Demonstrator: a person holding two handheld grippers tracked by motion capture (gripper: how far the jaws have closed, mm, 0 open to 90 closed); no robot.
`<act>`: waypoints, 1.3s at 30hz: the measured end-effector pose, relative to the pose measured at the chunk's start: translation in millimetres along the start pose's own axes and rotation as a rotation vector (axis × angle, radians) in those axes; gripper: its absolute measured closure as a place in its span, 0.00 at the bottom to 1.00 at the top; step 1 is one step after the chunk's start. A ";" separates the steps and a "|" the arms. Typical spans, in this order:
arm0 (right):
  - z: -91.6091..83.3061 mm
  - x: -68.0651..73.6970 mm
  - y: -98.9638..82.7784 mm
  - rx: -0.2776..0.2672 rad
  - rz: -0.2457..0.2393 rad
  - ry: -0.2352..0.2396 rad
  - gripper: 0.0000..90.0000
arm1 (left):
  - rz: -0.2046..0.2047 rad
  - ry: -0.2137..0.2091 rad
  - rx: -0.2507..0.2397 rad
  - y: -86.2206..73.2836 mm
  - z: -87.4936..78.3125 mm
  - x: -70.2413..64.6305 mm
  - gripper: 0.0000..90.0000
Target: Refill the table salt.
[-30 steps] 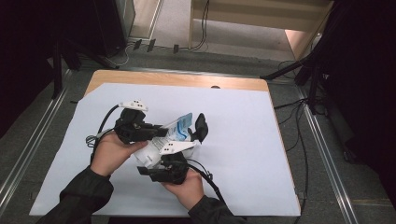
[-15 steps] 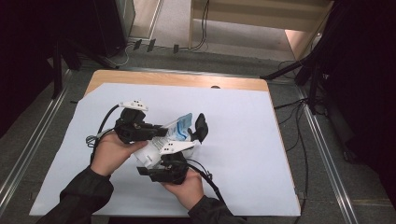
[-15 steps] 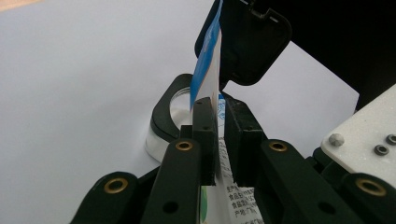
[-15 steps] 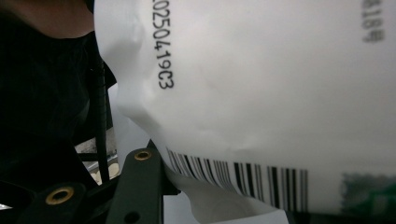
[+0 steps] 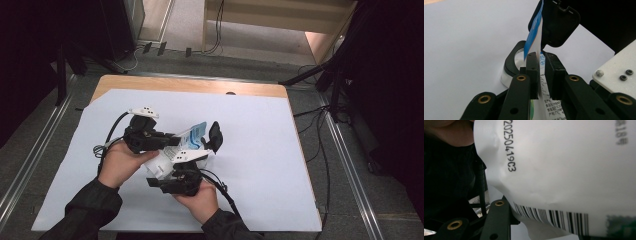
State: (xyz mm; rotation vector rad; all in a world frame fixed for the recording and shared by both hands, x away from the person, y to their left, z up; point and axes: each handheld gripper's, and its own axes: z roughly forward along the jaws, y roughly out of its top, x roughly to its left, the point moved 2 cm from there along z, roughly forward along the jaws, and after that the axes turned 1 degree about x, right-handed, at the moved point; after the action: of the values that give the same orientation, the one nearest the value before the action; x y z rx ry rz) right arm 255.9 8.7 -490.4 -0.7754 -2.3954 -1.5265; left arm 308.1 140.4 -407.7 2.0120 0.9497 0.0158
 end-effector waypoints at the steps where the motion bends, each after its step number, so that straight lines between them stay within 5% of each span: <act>1: -0.1 -0.3 -0.1 0.001 0.000 -0.002 0.68 | 0.004 0.002 0.002 0.3 0.3 -0.1 0.91; 16: 3.7 1.1 -2.4 0.015 -0.039 -0.027 0.65 | -0.007 0.010 0.004 1.1 0.5 -1.5 0.92; 39: 2.4 2.0 -0.4 0.007 -0.037 -0.020 0.67 | -0.001 0.015 -0.003 0.9 -1.0 -1.0 0.92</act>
State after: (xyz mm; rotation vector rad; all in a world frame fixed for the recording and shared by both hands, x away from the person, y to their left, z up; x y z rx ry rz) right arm 254.2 11.3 -490.9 -0.7523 -2.4414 -1.5309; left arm 307.6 140.2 -406.1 2.0107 0.9598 0.0318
